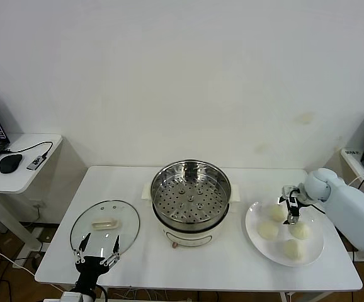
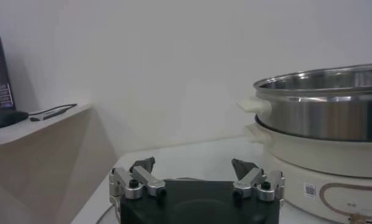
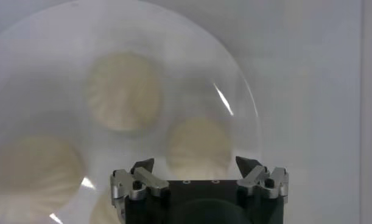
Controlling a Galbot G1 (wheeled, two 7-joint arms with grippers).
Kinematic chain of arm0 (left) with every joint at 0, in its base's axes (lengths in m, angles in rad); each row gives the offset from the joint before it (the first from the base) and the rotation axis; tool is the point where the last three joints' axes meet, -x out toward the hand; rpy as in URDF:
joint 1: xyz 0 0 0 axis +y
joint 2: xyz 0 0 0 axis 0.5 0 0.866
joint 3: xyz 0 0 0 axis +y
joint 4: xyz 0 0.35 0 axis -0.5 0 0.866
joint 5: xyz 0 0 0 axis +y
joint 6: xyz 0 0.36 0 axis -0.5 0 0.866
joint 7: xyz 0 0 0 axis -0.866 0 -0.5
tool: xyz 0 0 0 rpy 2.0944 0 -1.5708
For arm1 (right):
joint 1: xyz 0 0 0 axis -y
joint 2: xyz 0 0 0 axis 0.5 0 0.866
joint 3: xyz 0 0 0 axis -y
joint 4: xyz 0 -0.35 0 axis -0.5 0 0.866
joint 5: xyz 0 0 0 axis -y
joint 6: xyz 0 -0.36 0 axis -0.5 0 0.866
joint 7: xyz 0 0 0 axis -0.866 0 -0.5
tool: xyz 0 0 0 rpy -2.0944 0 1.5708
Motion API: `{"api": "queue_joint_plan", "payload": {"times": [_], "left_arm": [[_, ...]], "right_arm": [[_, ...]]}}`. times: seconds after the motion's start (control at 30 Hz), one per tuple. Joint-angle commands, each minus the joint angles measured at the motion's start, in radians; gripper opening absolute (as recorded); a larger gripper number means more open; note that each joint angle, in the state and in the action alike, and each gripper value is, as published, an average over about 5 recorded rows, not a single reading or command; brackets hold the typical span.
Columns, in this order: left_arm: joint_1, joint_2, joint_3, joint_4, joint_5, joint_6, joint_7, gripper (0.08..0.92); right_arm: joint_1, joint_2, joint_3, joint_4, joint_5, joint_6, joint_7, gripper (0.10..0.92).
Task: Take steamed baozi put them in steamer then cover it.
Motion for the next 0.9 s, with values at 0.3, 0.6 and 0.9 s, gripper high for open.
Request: {"api": "queue_joint_plan", "payload": {"times": [0.3, 0.6, 0.9], "left_arm": [[0.008, -0.002, -0.003, -0.002, 0.013, -0.006, -0.003, 0.823], [0.016, -0.002, -0.002, -0.010, 0.012, -0.005, -0.003, 0.823], [0.011, 0.005, 0.003, -0.009, 0.000, -0.002, -0.001, 0.823]], "right_arm": [[0.011, 0.008, -0.011, -0.020, -0.001, 0.003, 0.008, 0.632], [0.047, -0.033, -0.034, 0.032, 0.034, 0.006, 0.002, 0.558], [0.253, -0.121, -0.183, 0.173, 0.201, 0.003, -0.010, 0.545]]}}
